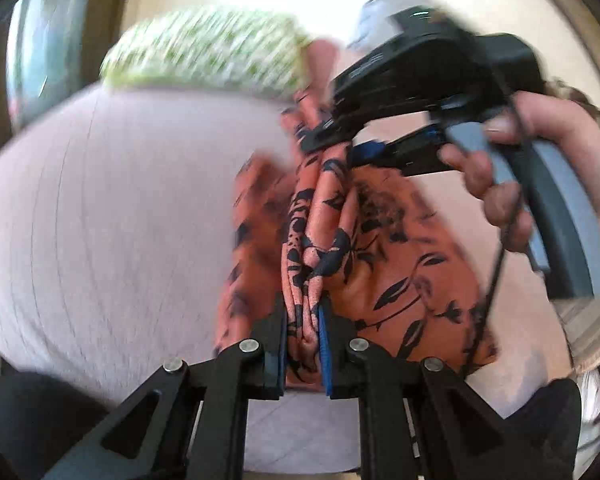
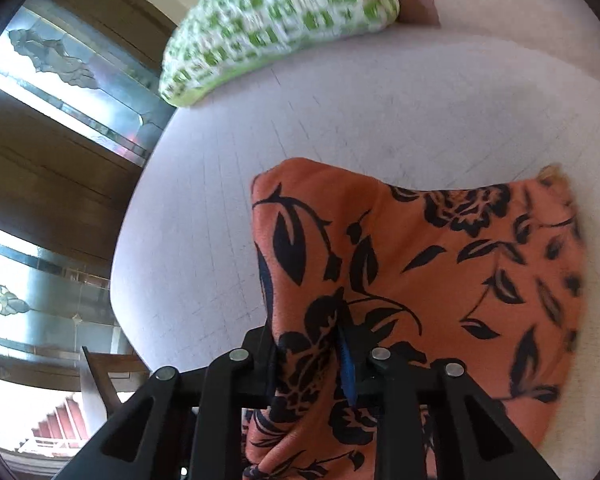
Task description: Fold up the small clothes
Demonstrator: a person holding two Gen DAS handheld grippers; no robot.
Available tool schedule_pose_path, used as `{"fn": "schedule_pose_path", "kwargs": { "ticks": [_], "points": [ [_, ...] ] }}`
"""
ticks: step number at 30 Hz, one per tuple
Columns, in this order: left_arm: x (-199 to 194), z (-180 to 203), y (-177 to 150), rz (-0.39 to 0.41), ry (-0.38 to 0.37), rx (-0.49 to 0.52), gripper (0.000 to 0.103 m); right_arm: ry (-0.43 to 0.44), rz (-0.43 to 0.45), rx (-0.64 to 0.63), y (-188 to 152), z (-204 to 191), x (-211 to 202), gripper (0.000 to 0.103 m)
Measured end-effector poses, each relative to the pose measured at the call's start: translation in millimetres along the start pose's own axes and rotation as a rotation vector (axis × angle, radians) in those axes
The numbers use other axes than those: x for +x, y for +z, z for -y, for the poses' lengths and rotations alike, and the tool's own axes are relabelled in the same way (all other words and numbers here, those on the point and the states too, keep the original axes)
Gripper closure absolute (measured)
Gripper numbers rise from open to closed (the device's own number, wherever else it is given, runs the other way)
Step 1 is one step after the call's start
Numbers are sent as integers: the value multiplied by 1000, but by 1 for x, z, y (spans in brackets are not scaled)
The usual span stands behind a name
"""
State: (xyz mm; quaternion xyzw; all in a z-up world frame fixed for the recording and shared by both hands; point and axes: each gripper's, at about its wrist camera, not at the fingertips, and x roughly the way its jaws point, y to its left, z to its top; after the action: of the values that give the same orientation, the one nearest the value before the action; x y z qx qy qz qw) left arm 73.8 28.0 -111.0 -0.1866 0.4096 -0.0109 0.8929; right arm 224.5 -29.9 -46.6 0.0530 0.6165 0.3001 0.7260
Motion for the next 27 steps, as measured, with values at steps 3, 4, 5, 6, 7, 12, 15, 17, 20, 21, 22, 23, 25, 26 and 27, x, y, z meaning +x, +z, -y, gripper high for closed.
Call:
{"fn": "schedule_pose_path", "kwargs": {
  "ticks": [3, 4, 5, 6, 7, 12, 15, 17, 20, 21, 22, 23, 25, 26, 27],
  "points": [
    [15, -13, -4, -60, 24, -37, 89, 68, -26, 19, -9, 15, 42, 72],
    [13, -10, -4, -52, 27, -30, 89, 94, -10, 24, -13, 18, 45, 73],
    [11, -7, -4, -42, 30, -20, 89, 104, 2, 19, -14, 19, 44, 73],
    [8, -1, -3, -26, 39, 2, 89, 105, 3, 17, -17, 16, 39, 73],
    [4, 3, -2, -10, 41, 10, 89, 107, 7, 11, -17, 15, 35, 74],
    [-9, 8, -3, 20, 58, 4, 89, 168, 35, 31, -15, 14, 17, 75],
    [7, 2, -10, -68, 47, -37, 86, 158, -8, 77, -19, 23, 45, 53],
    [5, 4, -10, -65, 32, -40, 86, 201, 48, 56, -27, 21, 37, 38],
    [3, -9, -9, -69, 6, -81, 85, 176, 56, 30, -31, 12, 22, 34],
    [0, -14, -9, -67, 0, -89, 85, 185, 67, 20, -33, 7, 15, 34],
    [-3, -16, -10, -67, -4, -97, 85, 232, 85, 5, -35, 3, 6, 33],
    [-3, -18, -12, -68, -4, -95, 85, 260, 96, 6, -37, 0, 2, 29],
    [-5, -20, -12, -68, 0, -86, 85, 328, 87, 47, -37, 1, 10, 27],
    [-2, -19, -10, -68, 0, -88, 84, 367, 74, 79, -38, 5, 18, 27],
    [-3, -19, -11, -67, -1, -88, 84, 401, 62, 117, -38, 12, 26, 27]
  ]
}}
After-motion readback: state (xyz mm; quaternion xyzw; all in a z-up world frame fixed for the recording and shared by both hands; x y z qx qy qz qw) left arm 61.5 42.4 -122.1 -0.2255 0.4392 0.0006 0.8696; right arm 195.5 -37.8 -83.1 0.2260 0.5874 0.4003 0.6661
